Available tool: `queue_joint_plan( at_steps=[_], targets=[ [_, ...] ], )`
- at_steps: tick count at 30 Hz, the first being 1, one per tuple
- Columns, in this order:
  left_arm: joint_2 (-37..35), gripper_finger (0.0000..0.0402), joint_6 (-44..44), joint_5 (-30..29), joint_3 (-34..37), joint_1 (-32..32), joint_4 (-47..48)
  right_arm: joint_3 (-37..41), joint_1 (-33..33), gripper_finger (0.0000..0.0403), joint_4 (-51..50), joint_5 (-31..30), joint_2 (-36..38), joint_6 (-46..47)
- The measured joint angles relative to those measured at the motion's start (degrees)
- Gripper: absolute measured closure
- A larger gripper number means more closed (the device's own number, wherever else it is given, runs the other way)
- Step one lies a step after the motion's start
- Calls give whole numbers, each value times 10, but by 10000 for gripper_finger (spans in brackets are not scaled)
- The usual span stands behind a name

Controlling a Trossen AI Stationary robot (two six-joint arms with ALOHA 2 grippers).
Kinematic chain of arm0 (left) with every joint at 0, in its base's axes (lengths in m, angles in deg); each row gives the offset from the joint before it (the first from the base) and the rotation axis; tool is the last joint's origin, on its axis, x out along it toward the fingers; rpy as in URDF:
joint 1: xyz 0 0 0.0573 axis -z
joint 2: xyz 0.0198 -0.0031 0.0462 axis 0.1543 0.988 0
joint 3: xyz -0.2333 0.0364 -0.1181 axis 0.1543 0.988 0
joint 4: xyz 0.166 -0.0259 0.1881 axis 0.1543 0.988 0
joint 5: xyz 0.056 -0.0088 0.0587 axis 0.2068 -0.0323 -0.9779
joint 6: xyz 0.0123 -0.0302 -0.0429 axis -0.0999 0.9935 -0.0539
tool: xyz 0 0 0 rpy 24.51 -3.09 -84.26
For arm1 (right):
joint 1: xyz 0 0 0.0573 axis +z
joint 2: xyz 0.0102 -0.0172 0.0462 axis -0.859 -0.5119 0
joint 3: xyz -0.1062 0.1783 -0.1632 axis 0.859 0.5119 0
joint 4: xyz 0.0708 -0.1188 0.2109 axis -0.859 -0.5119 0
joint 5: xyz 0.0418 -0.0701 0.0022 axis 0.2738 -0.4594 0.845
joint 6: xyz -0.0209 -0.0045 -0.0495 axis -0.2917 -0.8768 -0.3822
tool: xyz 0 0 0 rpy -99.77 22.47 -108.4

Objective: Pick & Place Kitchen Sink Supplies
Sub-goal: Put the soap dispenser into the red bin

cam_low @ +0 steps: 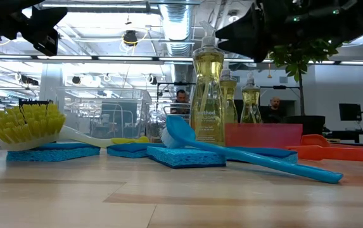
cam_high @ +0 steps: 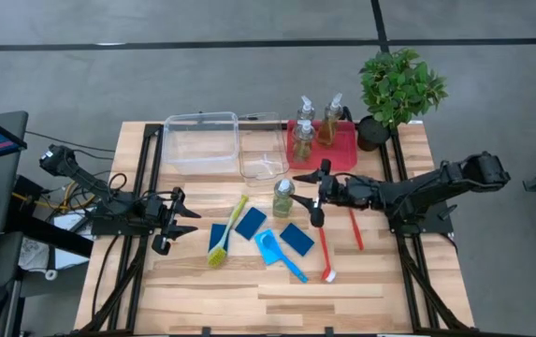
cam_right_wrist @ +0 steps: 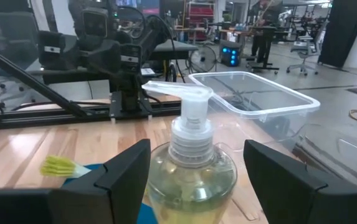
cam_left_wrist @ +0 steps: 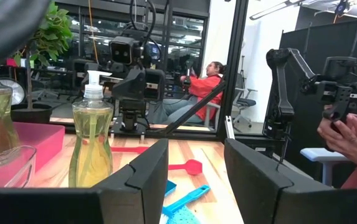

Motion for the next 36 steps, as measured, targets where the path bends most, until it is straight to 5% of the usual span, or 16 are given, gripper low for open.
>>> queue_joint_plan(
  at_steps=[21, 36],
  targets=[
    [0, 243, 0, 0, 0, 0, 0, -96, -41, 151, -2, 34, -102, -29],
    [0, 243, 0, 0, 0, 0, 0, -108, -45, 182, -23, 29, -108, -24]
  ],
)
